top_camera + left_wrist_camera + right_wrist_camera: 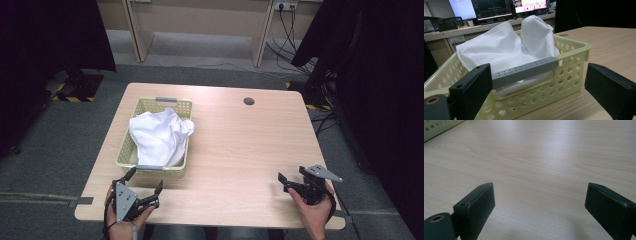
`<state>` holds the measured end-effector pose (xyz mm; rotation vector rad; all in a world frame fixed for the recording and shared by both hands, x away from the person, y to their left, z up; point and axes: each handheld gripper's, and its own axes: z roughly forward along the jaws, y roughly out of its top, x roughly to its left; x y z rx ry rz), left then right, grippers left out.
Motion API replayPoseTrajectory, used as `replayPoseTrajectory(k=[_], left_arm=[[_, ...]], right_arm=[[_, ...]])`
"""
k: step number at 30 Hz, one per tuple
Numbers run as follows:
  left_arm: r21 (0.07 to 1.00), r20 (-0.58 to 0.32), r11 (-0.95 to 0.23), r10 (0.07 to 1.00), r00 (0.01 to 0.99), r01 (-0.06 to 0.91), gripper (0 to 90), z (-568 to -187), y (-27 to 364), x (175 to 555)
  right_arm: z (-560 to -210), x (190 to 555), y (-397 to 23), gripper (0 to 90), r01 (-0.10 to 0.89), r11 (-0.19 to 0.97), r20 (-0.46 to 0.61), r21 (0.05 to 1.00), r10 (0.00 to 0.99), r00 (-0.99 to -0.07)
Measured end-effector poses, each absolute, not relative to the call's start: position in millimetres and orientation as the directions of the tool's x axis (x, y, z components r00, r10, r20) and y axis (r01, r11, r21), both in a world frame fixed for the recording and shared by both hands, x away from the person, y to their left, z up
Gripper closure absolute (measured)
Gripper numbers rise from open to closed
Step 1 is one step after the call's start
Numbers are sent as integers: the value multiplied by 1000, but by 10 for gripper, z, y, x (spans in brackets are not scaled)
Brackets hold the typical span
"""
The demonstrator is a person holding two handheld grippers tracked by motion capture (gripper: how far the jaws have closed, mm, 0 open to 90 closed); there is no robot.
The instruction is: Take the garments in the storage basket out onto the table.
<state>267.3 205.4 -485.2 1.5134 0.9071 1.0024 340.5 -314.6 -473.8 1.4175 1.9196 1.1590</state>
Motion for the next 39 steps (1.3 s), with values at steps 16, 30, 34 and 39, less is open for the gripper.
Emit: replayPoseTrajectory(k=[16,30,34,39], left_arm=[[985,155,-174,902,403,12,71,-4721,1971,2576],[968,201,-247,870,450,43,86,-4330,1934,2792],[961,215,-271,856,470,55,98,-4187,1916,2888],[949,251,-312,838,485,48,104,-4012,1887,2998]], right_arm=[[-4738,3408,-3146,96,524,101,100,845,935,-341],[-4738,3405,-3145,96,524,101,100,846,934,-342],[-4737,3404,-3149,96,523,97,104,847,934,-341],[-4737,3403,-3150,96,523,96,104,847,935,-339]])
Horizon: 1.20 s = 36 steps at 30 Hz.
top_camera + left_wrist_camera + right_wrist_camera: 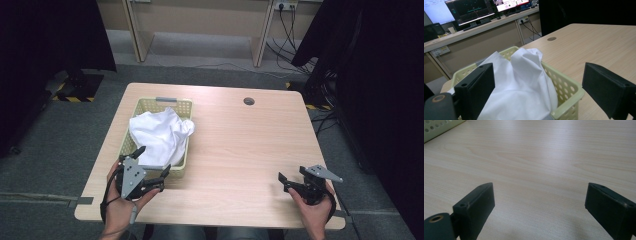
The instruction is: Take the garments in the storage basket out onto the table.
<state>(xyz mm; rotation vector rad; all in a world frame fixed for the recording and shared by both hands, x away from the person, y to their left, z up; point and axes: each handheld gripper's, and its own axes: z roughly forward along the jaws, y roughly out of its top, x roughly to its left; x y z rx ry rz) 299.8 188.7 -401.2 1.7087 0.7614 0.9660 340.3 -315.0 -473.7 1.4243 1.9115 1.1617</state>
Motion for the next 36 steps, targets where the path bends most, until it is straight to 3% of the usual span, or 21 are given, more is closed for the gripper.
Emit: replayPoseTrajectory(k=[20,36], left_arm=[[933,250,-345,822,512,98,105,-3805,1790,3383],[884,238,-413,801,549,221,102,-3815,1644,3719]], right_arm=[[-4737,3402,-3149,95,522,96,103,848,935,-339],[-4737,3403,-3155,95,522,92,107,848,935,-338]])
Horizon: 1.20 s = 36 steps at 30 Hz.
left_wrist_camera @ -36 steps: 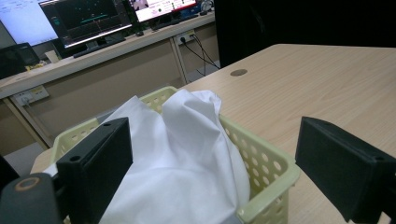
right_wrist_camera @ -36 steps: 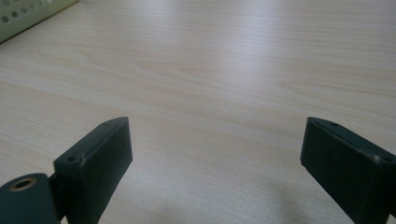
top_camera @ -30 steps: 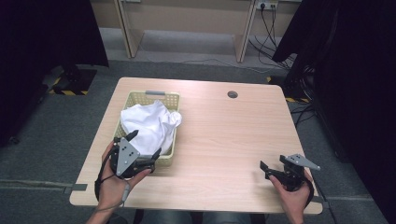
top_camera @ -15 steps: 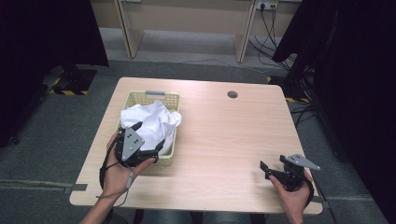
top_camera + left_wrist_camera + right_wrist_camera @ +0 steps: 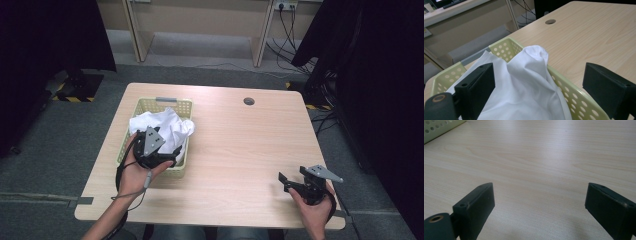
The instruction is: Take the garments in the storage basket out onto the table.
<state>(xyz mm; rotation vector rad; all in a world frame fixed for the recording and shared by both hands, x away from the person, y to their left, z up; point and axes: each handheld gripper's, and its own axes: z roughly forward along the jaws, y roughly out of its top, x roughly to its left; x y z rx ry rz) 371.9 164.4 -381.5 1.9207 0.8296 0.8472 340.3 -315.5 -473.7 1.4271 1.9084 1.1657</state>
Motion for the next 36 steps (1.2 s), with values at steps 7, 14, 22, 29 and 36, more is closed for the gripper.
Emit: replayPoseTrajectory(k=[7,14,22,29,36], left_arm=[[842,246,-461,790,562,280,102,-3815,1632,3899],[809,224,-479,787,575,341,102,-3837,1613,4076],[782,216,-497,782,585,376,102,-3880,1583,4209],[736,231,-541,766,600,408,98,-3948,1541,4286],[709,220,-552,765,606,439,98,-4035,1500,4371]], right_arm=[[-4737,3403,-3156,95,523,89,110,847,935,-337],[-4737,3403,-3159,95,524,87,113,847,935,-337],[-4738,3404,-3164,95,525,82,118,847,934,-337],[-4738,3404,-3163,95,523,83,117,848,934,-337],[-4738,3404,-3163,95,523,82,118,848,934,-337]])
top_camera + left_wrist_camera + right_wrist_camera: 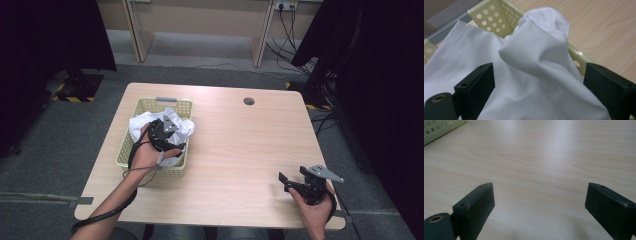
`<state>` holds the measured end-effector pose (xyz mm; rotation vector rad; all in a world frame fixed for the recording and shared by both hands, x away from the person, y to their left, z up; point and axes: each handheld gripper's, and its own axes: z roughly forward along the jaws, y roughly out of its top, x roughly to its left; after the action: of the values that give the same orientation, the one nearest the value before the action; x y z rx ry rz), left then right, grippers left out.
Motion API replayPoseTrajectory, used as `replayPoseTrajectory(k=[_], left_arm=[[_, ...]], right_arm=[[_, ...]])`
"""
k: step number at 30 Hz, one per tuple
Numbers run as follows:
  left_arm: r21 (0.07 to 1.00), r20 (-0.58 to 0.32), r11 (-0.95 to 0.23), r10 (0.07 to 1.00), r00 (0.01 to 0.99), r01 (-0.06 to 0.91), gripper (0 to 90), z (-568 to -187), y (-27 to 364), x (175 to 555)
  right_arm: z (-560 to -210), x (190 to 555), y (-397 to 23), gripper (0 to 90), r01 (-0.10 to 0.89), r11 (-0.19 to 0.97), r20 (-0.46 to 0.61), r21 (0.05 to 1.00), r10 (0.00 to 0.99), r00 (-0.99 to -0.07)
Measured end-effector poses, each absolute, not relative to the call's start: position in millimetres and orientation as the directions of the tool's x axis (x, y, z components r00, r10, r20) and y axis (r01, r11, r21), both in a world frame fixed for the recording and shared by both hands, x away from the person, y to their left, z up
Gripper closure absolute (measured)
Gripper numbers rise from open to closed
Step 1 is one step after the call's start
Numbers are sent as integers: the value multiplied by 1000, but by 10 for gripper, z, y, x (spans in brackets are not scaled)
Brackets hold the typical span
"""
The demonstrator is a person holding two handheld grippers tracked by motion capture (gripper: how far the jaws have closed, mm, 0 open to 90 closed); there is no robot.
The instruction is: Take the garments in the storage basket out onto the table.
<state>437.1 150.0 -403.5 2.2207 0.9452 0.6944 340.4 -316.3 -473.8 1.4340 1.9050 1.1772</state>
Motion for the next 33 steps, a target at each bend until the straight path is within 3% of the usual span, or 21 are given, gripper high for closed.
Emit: replayPoseTrajectory(k=[14,33], left_arm=[[663,242,-583,761,602,470,88,-4099,1469,4514],[563,193,-617,745,639,550,40,-4410,1438,4765]], right_arm=[[-4738,3404,-3161,95,523,84,116,848,934,-338],[-4739,3411,-3164,94,528,83,121,845,933,-339]])
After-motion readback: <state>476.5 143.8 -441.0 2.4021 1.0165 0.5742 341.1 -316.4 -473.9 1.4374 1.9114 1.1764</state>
